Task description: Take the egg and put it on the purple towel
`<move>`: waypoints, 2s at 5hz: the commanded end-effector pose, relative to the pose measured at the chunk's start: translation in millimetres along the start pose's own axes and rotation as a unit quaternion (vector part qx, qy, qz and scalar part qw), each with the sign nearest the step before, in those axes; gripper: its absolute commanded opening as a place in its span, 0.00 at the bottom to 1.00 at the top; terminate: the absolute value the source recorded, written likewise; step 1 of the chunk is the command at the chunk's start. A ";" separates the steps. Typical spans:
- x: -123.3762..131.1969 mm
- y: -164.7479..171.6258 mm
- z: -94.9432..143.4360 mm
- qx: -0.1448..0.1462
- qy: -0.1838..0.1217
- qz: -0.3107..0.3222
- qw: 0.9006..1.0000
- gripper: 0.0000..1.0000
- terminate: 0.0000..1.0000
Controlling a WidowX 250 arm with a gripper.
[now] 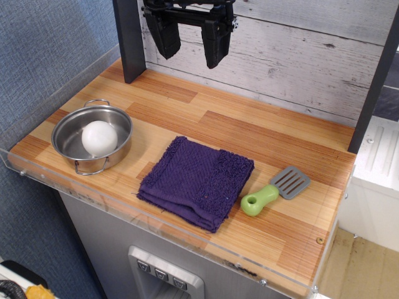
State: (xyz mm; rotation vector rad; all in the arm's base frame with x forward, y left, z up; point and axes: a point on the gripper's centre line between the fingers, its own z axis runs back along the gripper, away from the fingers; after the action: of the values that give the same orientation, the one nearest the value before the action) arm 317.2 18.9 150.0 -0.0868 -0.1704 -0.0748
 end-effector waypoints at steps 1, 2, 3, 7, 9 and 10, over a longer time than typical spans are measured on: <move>0.0 0.0 0.0 0.000 0.000 0.000 1.000 1.00 0.00; 1.0 0.9 4.1 0.007 0.002 0.000 1.000 1.00 0.00; -6.7 17.2 8.5 0.019 0.000 0.015 1.000 1.00 0.00; -15.2 72.2 -9.5 0.050 -0.017 0.013 0.999 1.00 0.00; -9.6 84.7 -53.5 0.051 0.011 0.007 0.999 1.00 0.00; -19.1 79.3 -49.0 0.045 0.008 0.000 0.999 1.00 0.00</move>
State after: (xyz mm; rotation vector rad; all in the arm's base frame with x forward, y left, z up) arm 308.4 90.3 70.7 -0.0244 -0.0913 -0.0710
